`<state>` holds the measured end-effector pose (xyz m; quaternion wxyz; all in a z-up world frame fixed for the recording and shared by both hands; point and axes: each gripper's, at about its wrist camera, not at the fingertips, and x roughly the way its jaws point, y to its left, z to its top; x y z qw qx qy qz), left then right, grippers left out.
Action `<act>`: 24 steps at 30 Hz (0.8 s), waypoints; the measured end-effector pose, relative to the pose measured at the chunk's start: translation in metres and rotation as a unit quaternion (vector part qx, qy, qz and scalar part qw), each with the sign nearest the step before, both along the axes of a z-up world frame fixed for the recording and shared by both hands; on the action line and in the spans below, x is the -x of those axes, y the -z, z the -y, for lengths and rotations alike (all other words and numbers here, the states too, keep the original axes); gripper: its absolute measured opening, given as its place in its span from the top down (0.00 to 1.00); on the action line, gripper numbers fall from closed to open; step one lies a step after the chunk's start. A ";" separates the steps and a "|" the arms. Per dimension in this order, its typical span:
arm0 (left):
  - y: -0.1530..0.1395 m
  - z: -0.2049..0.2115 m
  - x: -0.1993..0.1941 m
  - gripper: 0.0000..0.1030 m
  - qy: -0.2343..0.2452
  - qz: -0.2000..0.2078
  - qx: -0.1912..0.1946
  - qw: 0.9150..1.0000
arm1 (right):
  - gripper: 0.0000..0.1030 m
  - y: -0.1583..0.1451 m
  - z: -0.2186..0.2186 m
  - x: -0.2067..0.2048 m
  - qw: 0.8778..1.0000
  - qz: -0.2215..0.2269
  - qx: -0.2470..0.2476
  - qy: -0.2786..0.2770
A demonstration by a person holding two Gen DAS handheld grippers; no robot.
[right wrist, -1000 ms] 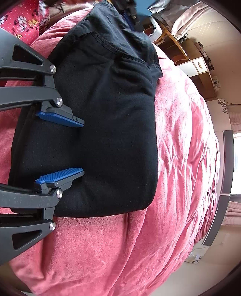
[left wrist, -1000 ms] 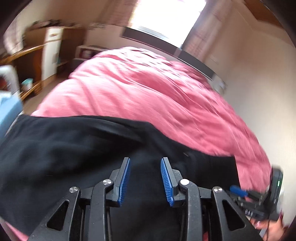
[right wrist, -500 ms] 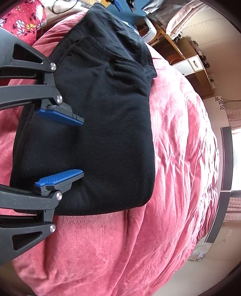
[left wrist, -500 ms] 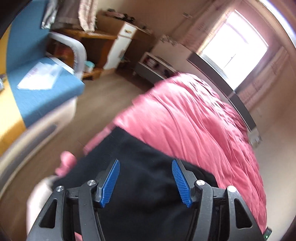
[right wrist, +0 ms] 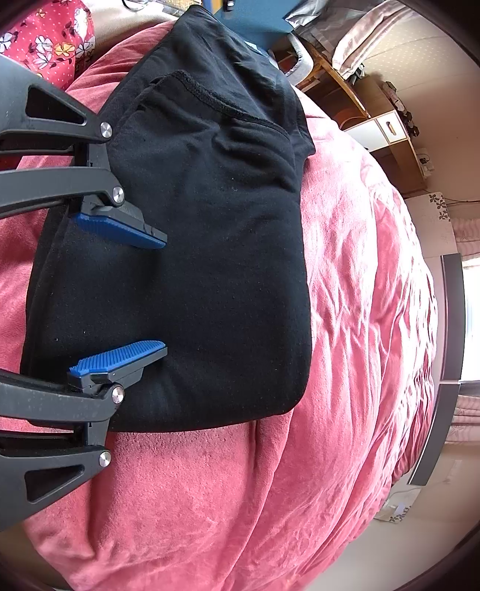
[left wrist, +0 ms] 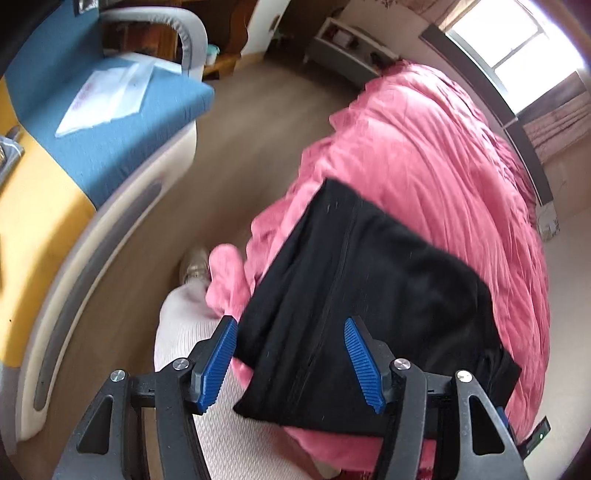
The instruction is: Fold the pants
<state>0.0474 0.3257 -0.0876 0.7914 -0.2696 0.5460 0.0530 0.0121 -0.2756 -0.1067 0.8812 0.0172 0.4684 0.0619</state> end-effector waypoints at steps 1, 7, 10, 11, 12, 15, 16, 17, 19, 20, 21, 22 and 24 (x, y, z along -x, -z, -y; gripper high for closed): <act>0.001 -0.002 0.003 0.40 -0.003 0.001 -0.001 1.000 | 0.48 0.000 0.000 0.000 1.000 0.000 -0.001 0.000; 0.019 -0.032 0.004 0.33 -0.048 -0.015 0.035 0.998 | 0.47 0.000 0.000 0.000 1.000 0.000 -0.003 0.001; 0.031 -0.029 -0.005 0.33 -0.025 -0.005 0.103 0.994 | 0.47 0.000 -0.001 0.000 1.000 0.000 -0.002 0.001; 0.034 -0.024 -0.009 0.33 -0.018 -0.004 0.115 0.993 | 0.47 0.000 -0.001 0.001 1.000 0.000 -0.001 0.001; 0.036 -0.021 -0.013 0.33 -0.009 -0.002 0.122 0.993 | 0.46 0.000 -0.001 0.001 1.000 0.000 0.000 0.001; 0.040 -0.011 -0.021 0.35 -0.006 0.000 0.110 0.994 | 0.46 0.001 -0.001 0.001 1.000 0.001 0.000 0.000; 0.041 -0.010 -0.022 0.39 -0.015 0.008 0.107 0.994 | 0.46 0.001 -0.001 0.001 1.000 0.001 -0.001 0.000; 0.040 -0.010 -0.021 0.51 -0.024 0.012 0.097 0.995 | 0.46 0.001 -0.001 0.001 1.000 0.001 -0.001 0.001; 0.030 -0.011 -0.017 0.72 -0.035 0.039 0.062 0.997 | 0.46 0.001 -0.001 0.002 1.000 0.001 -0.003 0.001; 0.023 -0.009 -0.014 0.75 -0.037 0.055 0.041 0.997 | 0.46 0.001 0.000 0.002 1.000 0.001 -0.003 0.001; 0.015 -0.006 -0.012 0.84 -0.037 0.066 0.019 0.997 | 0.46 0.001 0.000 0.002 1.000 0.001 -0.004 0.002; 0.006 -0.001 -0.008 0.87 -0.036 0.073 -0.013 0.997 | 0.46 0.000 0.000 0.002 1.000 0.002 -0.005 0.003; -0.010 0.009 -0.003 0.89 -0.024 0.099 -0.036 0.994 | 0.46 -0.001 0.002 0.002 1.000 0.002 -0.012 0.007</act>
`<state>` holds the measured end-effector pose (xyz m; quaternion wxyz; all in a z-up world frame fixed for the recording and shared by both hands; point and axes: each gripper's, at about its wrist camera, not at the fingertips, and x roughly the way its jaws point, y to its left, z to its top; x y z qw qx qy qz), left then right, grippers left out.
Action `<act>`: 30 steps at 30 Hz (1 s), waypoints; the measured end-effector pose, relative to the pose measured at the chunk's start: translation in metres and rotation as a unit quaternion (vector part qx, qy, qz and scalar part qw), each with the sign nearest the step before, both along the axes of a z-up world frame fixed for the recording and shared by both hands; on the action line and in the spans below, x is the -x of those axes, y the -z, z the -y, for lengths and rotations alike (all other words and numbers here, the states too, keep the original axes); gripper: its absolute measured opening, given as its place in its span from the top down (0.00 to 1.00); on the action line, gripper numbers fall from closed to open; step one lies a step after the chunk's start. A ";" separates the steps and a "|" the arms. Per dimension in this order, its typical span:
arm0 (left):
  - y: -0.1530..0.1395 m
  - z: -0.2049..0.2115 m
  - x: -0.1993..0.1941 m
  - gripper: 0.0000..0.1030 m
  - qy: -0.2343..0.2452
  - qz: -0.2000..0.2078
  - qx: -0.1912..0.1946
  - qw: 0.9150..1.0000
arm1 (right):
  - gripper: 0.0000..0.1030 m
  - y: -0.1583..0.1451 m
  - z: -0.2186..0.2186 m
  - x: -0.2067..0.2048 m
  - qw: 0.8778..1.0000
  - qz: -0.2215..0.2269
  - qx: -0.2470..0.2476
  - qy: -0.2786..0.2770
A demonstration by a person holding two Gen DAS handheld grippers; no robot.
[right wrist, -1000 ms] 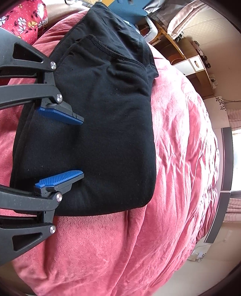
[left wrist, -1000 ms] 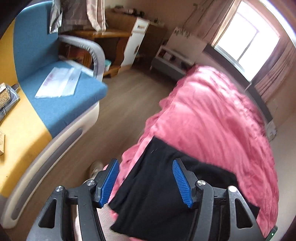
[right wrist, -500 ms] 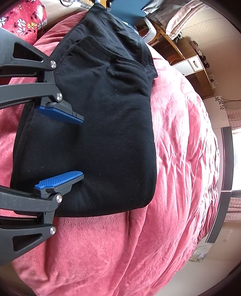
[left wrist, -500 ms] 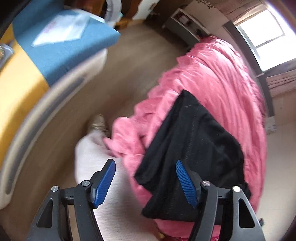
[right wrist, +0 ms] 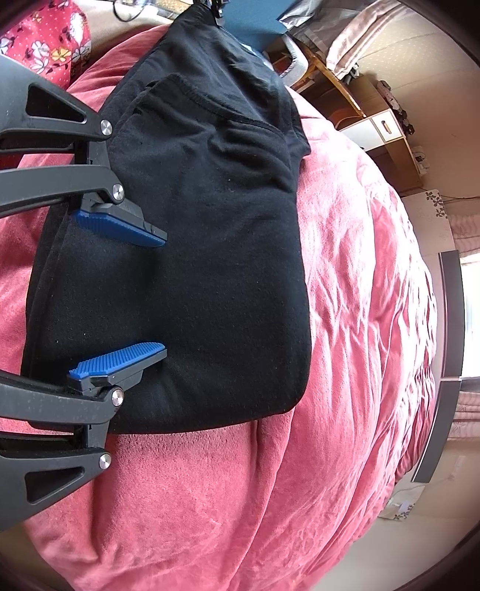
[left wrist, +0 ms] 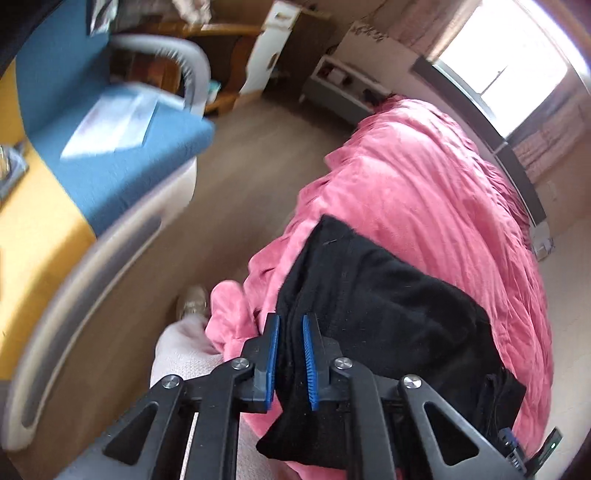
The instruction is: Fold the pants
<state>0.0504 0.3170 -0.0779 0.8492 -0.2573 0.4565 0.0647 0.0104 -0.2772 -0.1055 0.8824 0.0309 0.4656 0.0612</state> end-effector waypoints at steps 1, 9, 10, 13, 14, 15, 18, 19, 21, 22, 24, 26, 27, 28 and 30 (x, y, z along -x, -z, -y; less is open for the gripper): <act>-0.009 0.006 0.002 0.89 0.008 0.016 -0.010 1.000 | 0.46 -0.001 0.001 0.000 1.000 0.001 -0.004 0.002; -0.046 0.030 0.004 0.90 0.040 0.089 -0.003 0.995 | 0.46 -0.002 0.005 -0.001 1.000 0.001 -0.018 0.007; -0.048 0.031 0.004 0.90 0.042 0.099 0.010 0.994 | 0.46 -0.002 0.003 -0.001 1.000 0.001 -0.015 0.005; -0.055 0.037 0.007 0.90 0.053 0.115 0.015 0.992 | 0.46 -0.001 -0.002 -0.001 1.000 0.000 0.002 0.000; -0.057 0.041 0.007 0.90 0.056 0.122 0.016 0.991 | 0.46 -0.001 -0.003 -0.001 1.000 0.000 0.008 -0.003; -0.060 0.044 0.008 0.90 0.059 0.130 0.018 0.990 | 0.46 -0.002 -0.004 -0.001 1.000 0.000 0.012 -0.004; -0.069 0.053 0.014 0.91 0.061 0.169 0.038 0.983 | 0.46 0.000 -0.004 -0.002 1.000 -0.003 0.018 -0.006; -0.072 0.057 0.015 0.92 0.062 0.180 0.041 0.981 | 0.46 0.000 -0.004 -0.002 1.000 -0.003 0.019 -0.007; -0.079 0.066 0.016 1.00 0.075 0.199 0.040 0.976 | 0.46 0.000 -0.004 -0.002 1.000 -0.004 0.021 -0.009; -0.083 0.070 0.017 1.00 0.082 0.210 0.040 0.973 | 0.46 0.000 -0.004 -0.002 1.000 -0.004 0.021 -0.008; -0.095 0.083 0.019 1.00 0.104 0.233 0.029 0.966 | 0.46 0.000 -0.004 -0.002 1.000 -0.004 0.020 -0.008; -0.102 0.098 0.016 1.00 0.128 0.236 0.003 0.963 | 0.46 0.000 -0.004 -0.002 1.000 -0.004 0.021 -0.009; -0.103 0.103 0.014 1.00 0.133 0.231 -0.007 0.964 | 0.46 0.000 -0.004 -0.002 1.000 -0.004 0.021 -0.009; -0.101 0.105 0.012 1.00 0.134 0.228 -0.007 0.964 | 0.46 0.000 -0.004 -0.002 1.000 -0.004 0.020 -0.009; -0.092 0.100 0.007 0.92 0.129 0.213 0.015 0.968 | 0.46 0.000 -0.004 -0.002 1.000 -0.005 0.018 -0.009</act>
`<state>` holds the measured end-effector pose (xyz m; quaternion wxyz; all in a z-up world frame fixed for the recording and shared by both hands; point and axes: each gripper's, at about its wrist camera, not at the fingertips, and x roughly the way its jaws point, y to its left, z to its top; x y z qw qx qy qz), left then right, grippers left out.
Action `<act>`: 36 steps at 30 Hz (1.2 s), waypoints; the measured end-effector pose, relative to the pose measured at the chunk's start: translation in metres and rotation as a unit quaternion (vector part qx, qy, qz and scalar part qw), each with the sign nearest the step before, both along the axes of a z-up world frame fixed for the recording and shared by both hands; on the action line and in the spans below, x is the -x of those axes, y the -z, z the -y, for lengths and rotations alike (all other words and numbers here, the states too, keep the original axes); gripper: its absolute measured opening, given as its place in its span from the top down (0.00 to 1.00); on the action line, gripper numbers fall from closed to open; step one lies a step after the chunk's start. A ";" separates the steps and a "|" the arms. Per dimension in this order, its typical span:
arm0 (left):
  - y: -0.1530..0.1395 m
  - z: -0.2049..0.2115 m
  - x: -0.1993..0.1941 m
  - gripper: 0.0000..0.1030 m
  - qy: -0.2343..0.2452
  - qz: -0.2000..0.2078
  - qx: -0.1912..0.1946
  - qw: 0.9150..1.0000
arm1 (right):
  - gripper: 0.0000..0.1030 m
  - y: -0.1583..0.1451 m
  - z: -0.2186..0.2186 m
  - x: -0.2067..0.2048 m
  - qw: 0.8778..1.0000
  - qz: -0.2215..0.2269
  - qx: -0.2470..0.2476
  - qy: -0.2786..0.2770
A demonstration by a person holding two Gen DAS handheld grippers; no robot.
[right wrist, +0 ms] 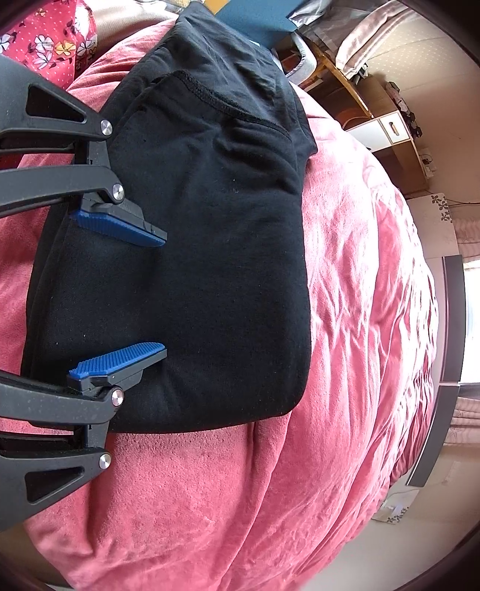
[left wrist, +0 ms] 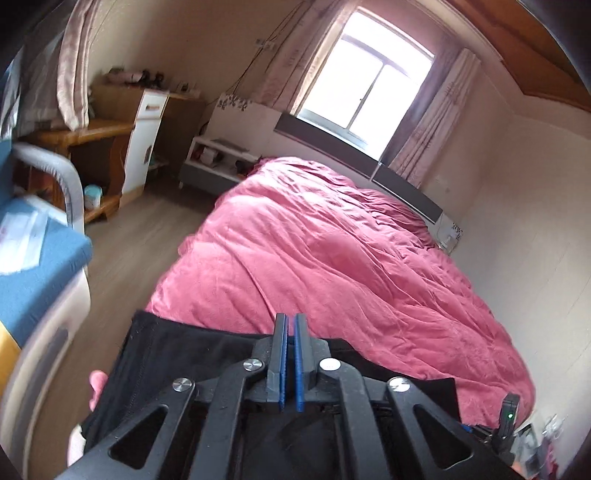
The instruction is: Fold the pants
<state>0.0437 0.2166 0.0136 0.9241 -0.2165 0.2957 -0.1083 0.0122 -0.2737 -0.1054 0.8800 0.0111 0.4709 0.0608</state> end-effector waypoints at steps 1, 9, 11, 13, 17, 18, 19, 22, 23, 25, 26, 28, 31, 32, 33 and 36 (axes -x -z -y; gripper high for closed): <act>0.009 -0.005 -0.006 0.88 -0.007 -0.026 0.009 1.000 | 0.46 0.000 0.000 0.000 1.000 0.000 -0.001 0.000; 0.083 -0.082 -0.008 0.45 -0.143 -0.169 0.047 0.974 | 0.44 0.001 -0.003 0.002 1.000 0.000 -0.002 0.001; 0.103 -0.106 -0.014 0.40 -0.161 -0.219 0.062 0.960 | 0.43 0.001 -0.003 0.002 1.000 0.000 -0.002 0.000; 0.122 -0.127 -0.020 0.37 -0.173 -0.261 0.079 0.946 | 0.43 0.001 -0.004 0.002 1.000 0.000 -0.002 0.000; 0.151 -0.139 -0.035 0.36 -0.127 -0.323 0.090 0.933 | 0.43 0.001 -0.004 0.003 1.000 0.001 -0.001 0.000; 0.156 -0.137 -0.038 0.36 -0.105 -0.334 0.099 0.932 | 0.43 0.001 -0.004 0.003 1.000 0.001 0.000 0.000; 0.159 -0.135 -0.039 0.36 -0.096 -0.339 0.105 0.930 | 0.43 0.001 -0.005 0.003 1.000 0.001 0.000 0.000; 0.162 -0.131 -0.038 0.37 -0.085 -0.336 0.117 0.931 | 0.42 0.002 -0.006 0.003 1.000 0.001 0.000 0.001; 0.160 -0.131 -0.037 0.47 -0.082 -0.331 0.121 0.932 | 0.42 0.002 -0.005 0.003 1.000 0.000 0.000 0.001; 0.150 -0.127 -0.035 0.61 -0.076 -0.312 0.110 0.941 | 0.42 0.002 -0.005 0.003 1.000 0.000 -0.002 0.002; 0.145 -0.124 -0.035 0.66 -0.074 -0.304 0.096 0.945 | 0.42 0.002 -0.005 0.003 1.000 0.000 -0.003 0.002; 0.138 -0.119 -0.031 0.77 -0.059 -0.284 0.097 0.952 | 0.42 0.002 -0.005 0.003 1.000 0.000 -0.004 0.003; 0.132 -0.114 -0.030 0.77 -0.050 -0.273 0.094 0.956 | 0.42 0.002 -0.006 0.003 1.000 -0.001 -0.003 0.003; 0.132 -0.112 -0.031 0.78 -0.047 -0.273 0.086 0.957 | 0.42 0.002 -0.006 0.004 1.000 -0.001 -0.003 0.004; 0.133 -0.111 -0.031 0.80 -0.045 -0.273 0.083 0.957 | 0.42 0.002 -0.006 0.003 1.000 -0.001 -0.003 0.004; 0.131 -0.110 -0.032 0.86 -0.054 -0.264 0.081 0.959 | 0.42 0.002 -0.006 0.003 1.000 -0.001 -0.003 0.004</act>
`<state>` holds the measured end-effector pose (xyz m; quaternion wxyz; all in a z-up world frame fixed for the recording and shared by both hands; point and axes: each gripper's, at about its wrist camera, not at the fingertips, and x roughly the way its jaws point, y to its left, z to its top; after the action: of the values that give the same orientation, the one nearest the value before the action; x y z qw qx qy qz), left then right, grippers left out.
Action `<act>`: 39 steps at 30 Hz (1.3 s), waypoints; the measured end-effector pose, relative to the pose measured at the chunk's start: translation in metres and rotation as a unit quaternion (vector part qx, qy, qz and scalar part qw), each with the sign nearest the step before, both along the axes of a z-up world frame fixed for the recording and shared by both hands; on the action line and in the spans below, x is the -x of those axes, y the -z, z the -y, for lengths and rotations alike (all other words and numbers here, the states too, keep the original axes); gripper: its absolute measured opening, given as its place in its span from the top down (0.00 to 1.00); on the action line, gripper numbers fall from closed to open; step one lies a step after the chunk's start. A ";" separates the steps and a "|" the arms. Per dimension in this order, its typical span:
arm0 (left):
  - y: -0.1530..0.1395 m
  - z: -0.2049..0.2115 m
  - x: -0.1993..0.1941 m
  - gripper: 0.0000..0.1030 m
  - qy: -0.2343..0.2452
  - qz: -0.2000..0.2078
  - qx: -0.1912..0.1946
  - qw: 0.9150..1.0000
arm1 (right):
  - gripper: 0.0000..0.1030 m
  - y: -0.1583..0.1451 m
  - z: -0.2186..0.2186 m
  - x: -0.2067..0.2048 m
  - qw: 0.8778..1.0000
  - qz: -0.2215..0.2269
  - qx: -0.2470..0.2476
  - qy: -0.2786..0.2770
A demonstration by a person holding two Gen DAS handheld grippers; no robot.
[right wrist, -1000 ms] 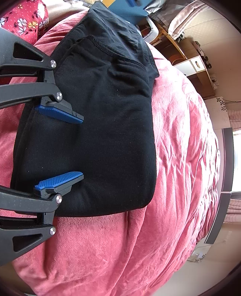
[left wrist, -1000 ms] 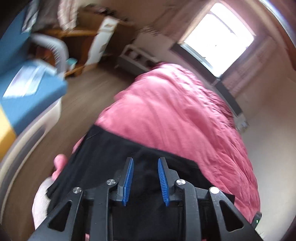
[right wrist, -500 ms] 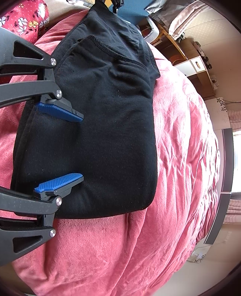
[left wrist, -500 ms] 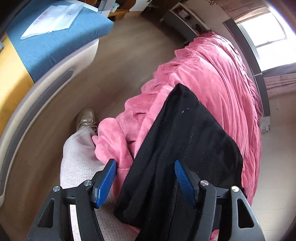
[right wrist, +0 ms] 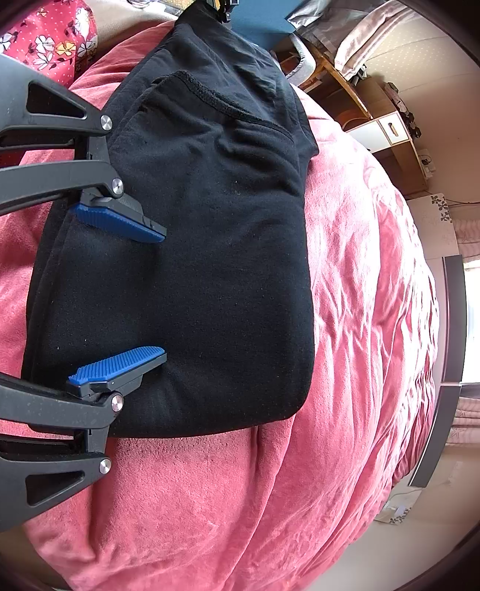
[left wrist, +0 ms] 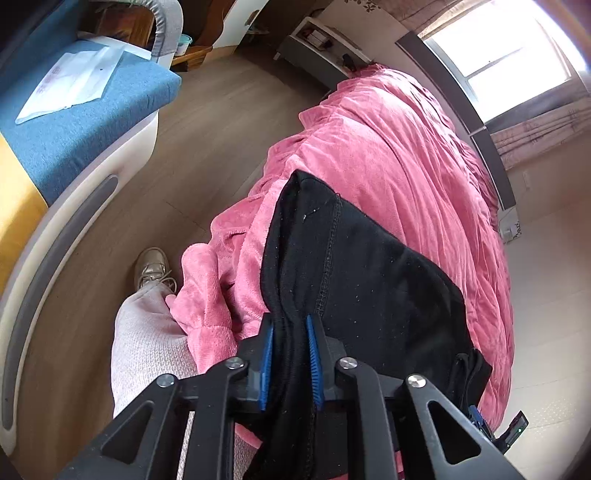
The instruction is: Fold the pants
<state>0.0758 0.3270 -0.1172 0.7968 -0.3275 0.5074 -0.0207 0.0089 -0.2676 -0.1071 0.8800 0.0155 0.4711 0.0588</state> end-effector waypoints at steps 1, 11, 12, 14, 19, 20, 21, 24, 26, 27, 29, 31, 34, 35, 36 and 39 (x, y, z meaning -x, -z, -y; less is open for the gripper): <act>-0.003 -0.002 0.001 0.87 -0.007 0.010 0.003 1.000 | 0.42 0.000 0.000 0.000 1.000 0.000 0.000 0.000; -0.094 0.052 0.013 0.89 0.062 0.149 0.004 0.987 | 0.42 -0.001 0.001 0.000 1.000 -0.001 -0.008 0.003; -0.101 0.059 0.012 0.89 0.072 0.159 0.008 0.985 | 0.42 -0.001 0.002 0.000 1.000 -0.001 -0.010 0.005; -0.119 0.077 0.013 0.89 0.092 0.184 0.026 0.978 | 0.42 -0.002 0.003 0.000 1.000 -0.002 -0.016 0.008; -0.165 0.135 0.012 0.89 0.157 0.238 0.055 0.957 | 0.42 -0.004 0.006 -0.001 0.999 -0.004 -0.029 0.016; -0.174 0.149 0.013 0.89 0.172 0.248 0.057 0.952 | 0.42 -0.006 0.007 -0.001 0.999 -0.004 -0.032 0.018; -0.182 0.162 0.013 0.89 0.188 0.255 0.060 0.946 | 0.42 -0.007 0.007 -0.001 0.999 -0.003 -0.034 0.018; -0.204 0.207 0.016 0.89 0.242 0.272 0.075 0.928 | 0.42 -0.012 0.011 0.000 0.999 0.001 -0.041 0.023; -0.213 0.241 0.019 0.89 0.283 0.275 0.077 0.915 | 0.42 -0.016 0.018 0.000 0.998 0.003 -0.052 0.033; -0.215 0.257 0.020 0.89 0.301 0.276 0.075 0.910 | 0.42 -0.018 0.022 0.001 0.997 0.004 -0.060 0.040; -0.216 0.293 0.022 0.91 0.337 0.272 0.075 0.898 | 0.42 -0.022 0.036 0.000 0.995 0.006 -0.078 0.058; -0.211 0.322 0.023 1.00 0.365 0.265 0.094 0.888 | 0.42 -0.027 0.051 0.001 0.992 0.010 -0.094 0.080; -0.201 0.366 0.024 1.00 0.396 0.259 0.106 0.875 | 0.42 -0.035 0.081 0.004 0.986 0.020 -0.118 0.119; -0.195 0.382 0.026 1.00 0.414 0.256 0.103 0.867 | 0.42 -0.038 0.093 0.007 0.983 0.025 -0.124 0.135; -0.187 0.398 0.025 1.00 0.431 0.249 0.091 0.862 | 0.42 -0.040 0.101 0.009 0.980 0.028 -0.129 0.147; -0.156 0.429 0.023 0.99 0.445 0.229 0.051 0.864 | 0.42 -0.044 0.119 0.012 0.974 0.036 -0.149 0.164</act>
<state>0.0532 -0.1017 0.0390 0.7791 -0.0931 0.4008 -0.4729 -0.0030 -0.3870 -0.0627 0.8816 0.2216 0.4165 -0.0161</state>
